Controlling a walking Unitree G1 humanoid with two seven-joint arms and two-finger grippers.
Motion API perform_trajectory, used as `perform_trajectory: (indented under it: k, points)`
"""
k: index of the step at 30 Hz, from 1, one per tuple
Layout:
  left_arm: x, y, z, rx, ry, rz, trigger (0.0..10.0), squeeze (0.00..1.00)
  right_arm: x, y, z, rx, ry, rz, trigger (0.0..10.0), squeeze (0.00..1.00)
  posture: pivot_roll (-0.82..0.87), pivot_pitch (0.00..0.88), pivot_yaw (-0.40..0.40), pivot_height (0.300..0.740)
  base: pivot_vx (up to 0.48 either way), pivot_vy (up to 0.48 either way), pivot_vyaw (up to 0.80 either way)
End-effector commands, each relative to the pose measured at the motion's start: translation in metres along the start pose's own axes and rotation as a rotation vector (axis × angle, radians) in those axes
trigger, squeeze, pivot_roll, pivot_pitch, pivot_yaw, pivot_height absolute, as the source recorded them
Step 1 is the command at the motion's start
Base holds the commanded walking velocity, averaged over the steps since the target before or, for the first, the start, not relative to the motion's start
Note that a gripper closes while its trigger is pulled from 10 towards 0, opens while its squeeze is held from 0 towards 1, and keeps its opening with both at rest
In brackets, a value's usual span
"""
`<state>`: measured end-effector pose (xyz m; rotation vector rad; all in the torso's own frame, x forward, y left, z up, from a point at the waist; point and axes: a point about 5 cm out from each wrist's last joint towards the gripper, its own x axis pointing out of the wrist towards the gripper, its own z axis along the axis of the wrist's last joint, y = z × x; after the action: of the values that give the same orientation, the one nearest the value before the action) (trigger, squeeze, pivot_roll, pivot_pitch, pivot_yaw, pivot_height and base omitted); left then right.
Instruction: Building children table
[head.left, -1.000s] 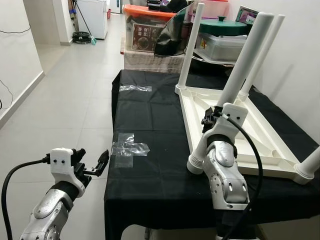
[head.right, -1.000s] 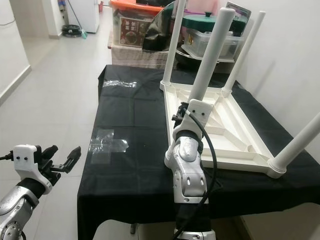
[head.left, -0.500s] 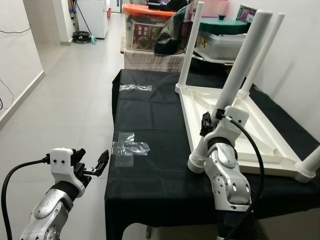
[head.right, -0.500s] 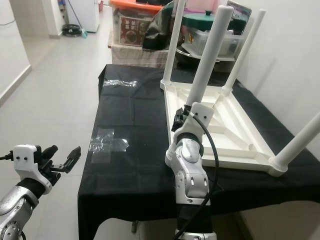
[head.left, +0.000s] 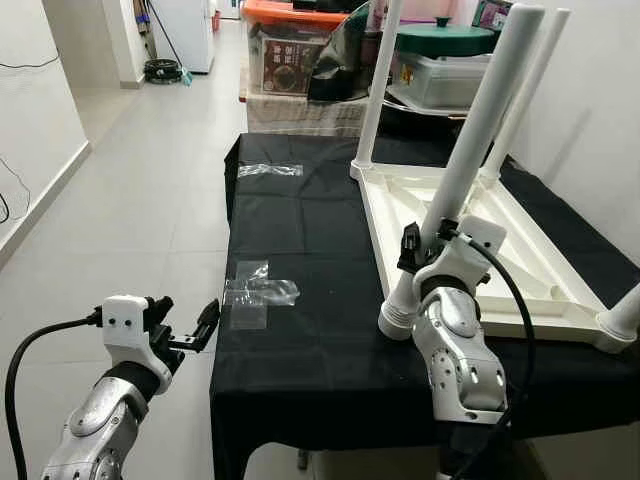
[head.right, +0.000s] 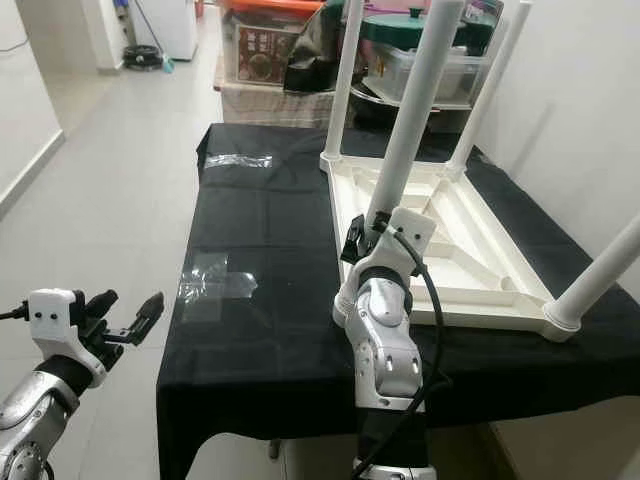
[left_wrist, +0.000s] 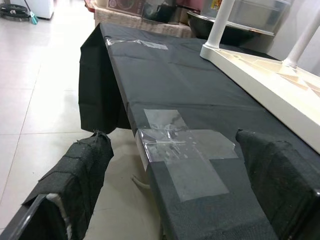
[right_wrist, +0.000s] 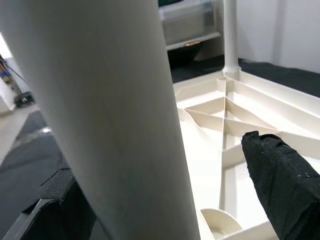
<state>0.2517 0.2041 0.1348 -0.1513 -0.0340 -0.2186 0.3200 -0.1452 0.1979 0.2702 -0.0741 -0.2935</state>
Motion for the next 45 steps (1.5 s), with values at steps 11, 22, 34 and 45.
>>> perform_trajectory:
  k: [11, 22, 34, 45]
  points:
    - [0.002, -0.001, -0.001, 0.001, 0.004, -0.013, 10.0, 0.0, 0.003, 0.003, 0.007, 0.007, -0.017, 0.083, 10.0, 1.0, 0.06, 0.0, -0.07, 0.74, 0.0, 0.0, 0.0]
    - [0.002, -0.002, -0.002, -0.002, 0.006, -0.014, 10.0, 0.0, 0.018, 0.008, 0.016, -0.046, -0.015, 0.211, 10.0, 0.0, 0.05, 0.0, -0.071, 0.74, 0.0, 0.0, 0.0]
    - [0.002, -0.002, -0.003, -0.002, 0.01, -0.015, 10.0, 0.0, 0.04, 0.012, 0.024, -0.152, -0.004, 0.378, 10.0, 0.0, 0.05, 0.0, -0.072, 0.74, 0.0, 0.0, 0.0]
    - [0.0, -0.001, -0.003, 0.0, 0.012, -0.012, 10.0, 0.0, 0.053, 0.011, 0.029, -0.195, 0.004, 0.439, 10.0, 0.0, 0.05, 0.0, -0.074, 0.74, 0.0, 0.0, 0.0]
